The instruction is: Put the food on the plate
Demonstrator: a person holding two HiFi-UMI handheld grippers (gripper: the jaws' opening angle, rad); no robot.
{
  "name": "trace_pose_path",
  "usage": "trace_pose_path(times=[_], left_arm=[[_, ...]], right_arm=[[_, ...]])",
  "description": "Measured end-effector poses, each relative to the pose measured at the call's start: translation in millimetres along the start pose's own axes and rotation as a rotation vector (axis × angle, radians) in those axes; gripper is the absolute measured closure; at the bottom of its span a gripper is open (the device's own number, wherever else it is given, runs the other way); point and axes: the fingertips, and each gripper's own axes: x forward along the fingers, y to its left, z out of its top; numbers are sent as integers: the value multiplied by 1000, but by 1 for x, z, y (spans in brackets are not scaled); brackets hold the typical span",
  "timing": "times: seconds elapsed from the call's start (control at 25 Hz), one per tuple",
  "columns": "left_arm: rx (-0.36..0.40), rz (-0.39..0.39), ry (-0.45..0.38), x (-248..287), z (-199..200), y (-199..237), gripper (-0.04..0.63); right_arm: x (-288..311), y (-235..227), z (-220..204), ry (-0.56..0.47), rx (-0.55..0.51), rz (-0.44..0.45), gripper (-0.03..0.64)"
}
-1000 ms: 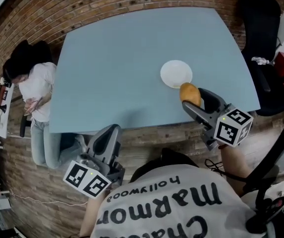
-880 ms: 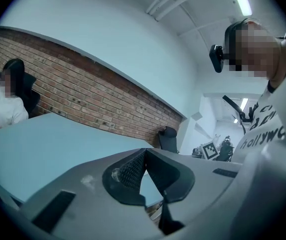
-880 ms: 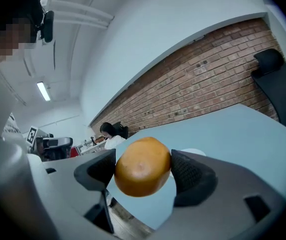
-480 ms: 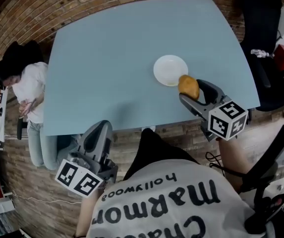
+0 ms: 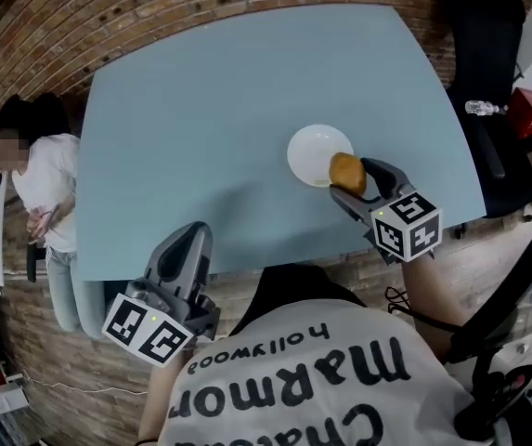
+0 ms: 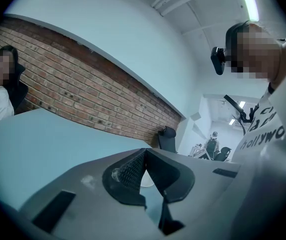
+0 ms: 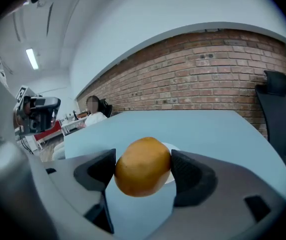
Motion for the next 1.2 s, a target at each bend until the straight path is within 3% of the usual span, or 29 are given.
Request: trace_pose_path(times=[0.48,1.2], left_arm=[[-27,52,38,6,5,46,589],[-50,66,68,17,6,76,589]], right_arm=[[64,-10,-14,174,-206,-26,287],[102,-25,-12,214,-166,-40,287]])
